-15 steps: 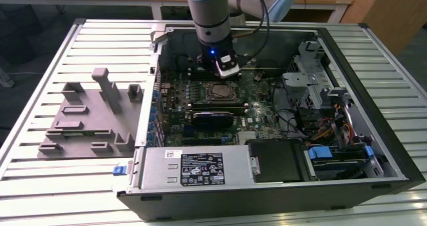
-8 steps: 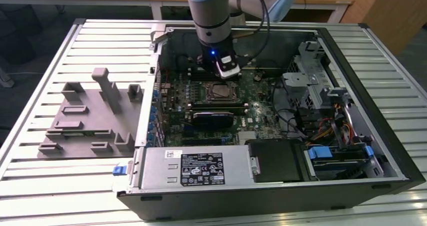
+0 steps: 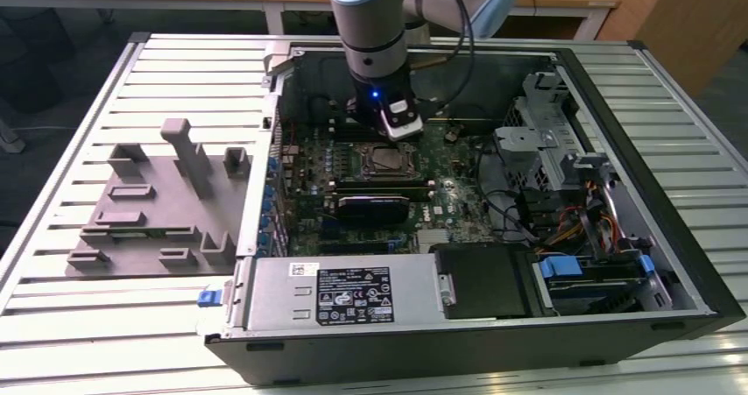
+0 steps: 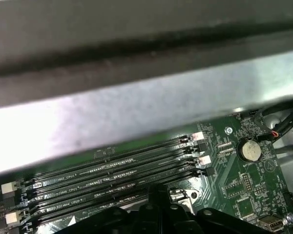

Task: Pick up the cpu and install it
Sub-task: 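Install the first cpu locking lever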

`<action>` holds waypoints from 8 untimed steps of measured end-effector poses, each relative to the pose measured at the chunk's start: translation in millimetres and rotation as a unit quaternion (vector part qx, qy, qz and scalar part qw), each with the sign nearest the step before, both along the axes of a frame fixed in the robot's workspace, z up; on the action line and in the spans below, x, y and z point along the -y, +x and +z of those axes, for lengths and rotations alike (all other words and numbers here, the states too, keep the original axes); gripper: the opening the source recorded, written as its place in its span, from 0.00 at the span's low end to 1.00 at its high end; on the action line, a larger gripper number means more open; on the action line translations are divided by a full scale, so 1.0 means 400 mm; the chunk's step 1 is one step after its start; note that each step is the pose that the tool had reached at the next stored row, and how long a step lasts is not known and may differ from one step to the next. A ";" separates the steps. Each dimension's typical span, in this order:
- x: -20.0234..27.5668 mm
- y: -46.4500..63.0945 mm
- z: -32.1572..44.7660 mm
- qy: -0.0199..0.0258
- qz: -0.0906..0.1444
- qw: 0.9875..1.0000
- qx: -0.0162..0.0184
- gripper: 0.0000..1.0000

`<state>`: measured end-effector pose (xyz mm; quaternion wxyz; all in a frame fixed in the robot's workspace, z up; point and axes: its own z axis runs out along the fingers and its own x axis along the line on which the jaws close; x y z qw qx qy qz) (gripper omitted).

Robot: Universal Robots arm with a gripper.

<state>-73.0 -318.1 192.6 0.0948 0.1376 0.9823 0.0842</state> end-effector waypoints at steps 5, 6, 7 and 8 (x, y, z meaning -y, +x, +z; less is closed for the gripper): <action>0.000 0.003 -0.001 0.000 0.000 1.000 0.000 0.11; 0.000 0.004 -0.002 0.000 0.000 1.000 0.000 0.11; 0.000 0.004 -0.002 0.000 0.000 1.000 0.000 0.11; 0.000 0.004 -0.001 0.000 0.000 1.000 0.000 0.11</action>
